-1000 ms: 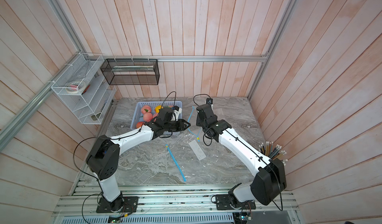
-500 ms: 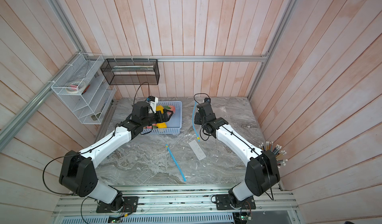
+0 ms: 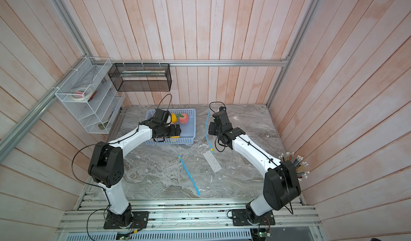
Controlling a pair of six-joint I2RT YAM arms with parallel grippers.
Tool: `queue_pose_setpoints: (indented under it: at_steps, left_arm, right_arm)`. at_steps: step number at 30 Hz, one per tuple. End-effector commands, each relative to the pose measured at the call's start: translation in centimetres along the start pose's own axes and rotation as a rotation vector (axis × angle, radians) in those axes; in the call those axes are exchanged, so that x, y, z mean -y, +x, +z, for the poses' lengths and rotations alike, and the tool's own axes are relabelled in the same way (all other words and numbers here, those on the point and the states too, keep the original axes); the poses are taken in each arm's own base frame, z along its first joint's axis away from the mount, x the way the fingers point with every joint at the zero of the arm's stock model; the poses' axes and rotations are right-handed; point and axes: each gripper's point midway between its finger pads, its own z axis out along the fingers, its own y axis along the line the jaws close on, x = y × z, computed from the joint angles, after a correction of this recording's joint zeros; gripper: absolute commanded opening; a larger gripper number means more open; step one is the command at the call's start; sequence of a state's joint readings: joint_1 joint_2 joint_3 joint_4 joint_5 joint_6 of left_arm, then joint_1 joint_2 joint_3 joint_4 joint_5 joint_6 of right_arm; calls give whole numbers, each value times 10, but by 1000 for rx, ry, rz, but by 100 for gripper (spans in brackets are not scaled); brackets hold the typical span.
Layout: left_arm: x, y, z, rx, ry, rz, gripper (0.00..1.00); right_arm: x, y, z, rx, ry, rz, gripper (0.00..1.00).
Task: Place the peach in a zip-top bag and seal the zipper
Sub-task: Pick up the peach from the basket.
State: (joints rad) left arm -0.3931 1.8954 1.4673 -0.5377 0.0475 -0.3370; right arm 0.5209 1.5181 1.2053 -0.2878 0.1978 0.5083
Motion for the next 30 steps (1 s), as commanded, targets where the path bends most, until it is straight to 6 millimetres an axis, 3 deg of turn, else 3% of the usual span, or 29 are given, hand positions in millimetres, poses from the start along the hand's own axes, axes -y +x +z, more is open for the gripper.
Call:
queue_pose_setpoints:
  at_steps: [1,14,19,26,30]
  left_arm:
    - [-11,9,7,-77,-101,75,95]
    - [-15,15,41,-216,-162,268,95]
    - [-26,19,49,-254,-217,312,90]
    - [-18,24,55,-265,-162,318,90]
    - [-15,23,56,-263,-152,304,80]
  right_arm:
    - [1,-1,-5,11,-18,21,0]
    - [7,11,-4,-14,-4,20,0]
    - [3,11,-5,-19,-29,27,0]
    - [4,15,-3,-33,-28,31,0]
    - [5,16,-5,-30,-28,35,0]
